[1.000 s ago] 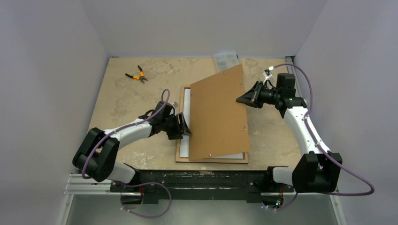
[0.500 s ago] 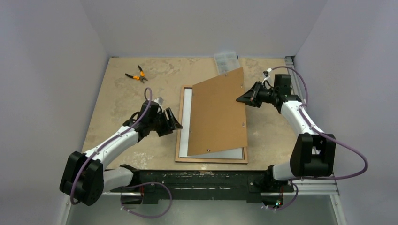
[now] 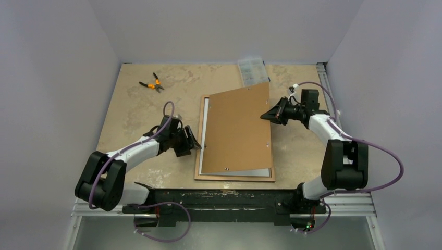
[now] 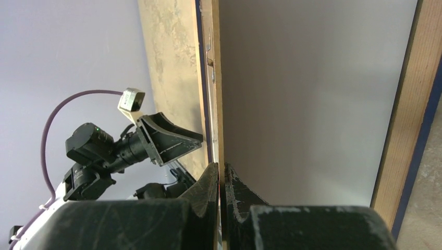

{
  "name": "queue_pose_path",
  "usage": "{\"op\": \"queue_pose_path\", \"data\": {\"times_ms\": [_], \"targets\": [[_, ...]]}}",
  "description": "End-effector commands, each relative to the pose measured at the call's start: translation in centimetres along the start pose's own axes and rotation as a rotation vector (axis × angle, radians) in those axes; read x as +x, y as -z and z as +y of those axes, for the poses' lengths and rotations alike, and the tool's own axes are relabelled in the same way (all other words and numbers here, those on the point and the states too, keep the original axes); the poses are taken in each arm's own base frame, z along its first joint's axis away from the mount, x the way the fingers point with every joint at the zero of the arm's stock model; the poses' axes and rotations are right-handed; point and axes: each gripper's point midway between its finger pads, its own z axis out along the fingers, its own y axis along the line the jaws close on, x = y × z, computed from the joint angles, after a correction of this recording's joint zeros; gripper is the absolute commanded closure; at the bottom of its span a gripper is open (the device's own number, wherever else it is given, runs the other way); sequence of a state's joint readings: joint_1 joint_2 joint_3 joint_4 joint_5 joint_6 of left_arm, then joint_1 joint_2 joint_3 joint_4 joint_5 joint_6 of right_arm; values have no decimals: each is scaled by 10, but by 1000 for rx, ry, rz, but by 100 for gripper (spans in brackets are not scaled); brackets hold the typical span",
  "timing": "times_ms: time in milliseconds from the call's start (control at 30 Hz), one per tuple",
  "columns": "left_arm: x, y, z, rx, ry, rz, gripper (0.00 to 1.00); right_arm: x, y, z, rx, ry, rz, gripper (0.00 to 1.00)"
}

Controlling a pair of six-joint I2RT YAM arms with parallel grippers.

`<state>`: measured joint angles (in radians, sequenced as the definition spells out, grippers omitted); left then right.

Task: Put the photo into the frame
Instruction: Place the photo frame item in the photo frame.

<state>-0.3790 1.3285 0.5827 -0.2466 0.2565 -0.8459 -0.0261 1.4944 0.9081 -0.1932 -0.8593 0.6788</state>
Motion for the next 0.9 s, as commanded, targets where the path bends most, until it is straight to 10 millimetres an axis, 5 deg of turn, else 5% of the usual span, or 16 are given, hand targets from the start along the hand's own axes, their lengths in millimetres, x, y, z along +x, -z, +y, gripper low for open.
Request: {"op": "queue_pose_path", "data": {"times_ms": [0,267,867], "targets": [[-1,-9,4,3,-10,2,42,10,1,2,-21,-11,48,100],[0,-12,3,11,-25,15,41,13,5,6,-5,-35,103,100],[1,-15,0,25,-33,34,38,27,-1,-26,97,-55,208,100]]}}
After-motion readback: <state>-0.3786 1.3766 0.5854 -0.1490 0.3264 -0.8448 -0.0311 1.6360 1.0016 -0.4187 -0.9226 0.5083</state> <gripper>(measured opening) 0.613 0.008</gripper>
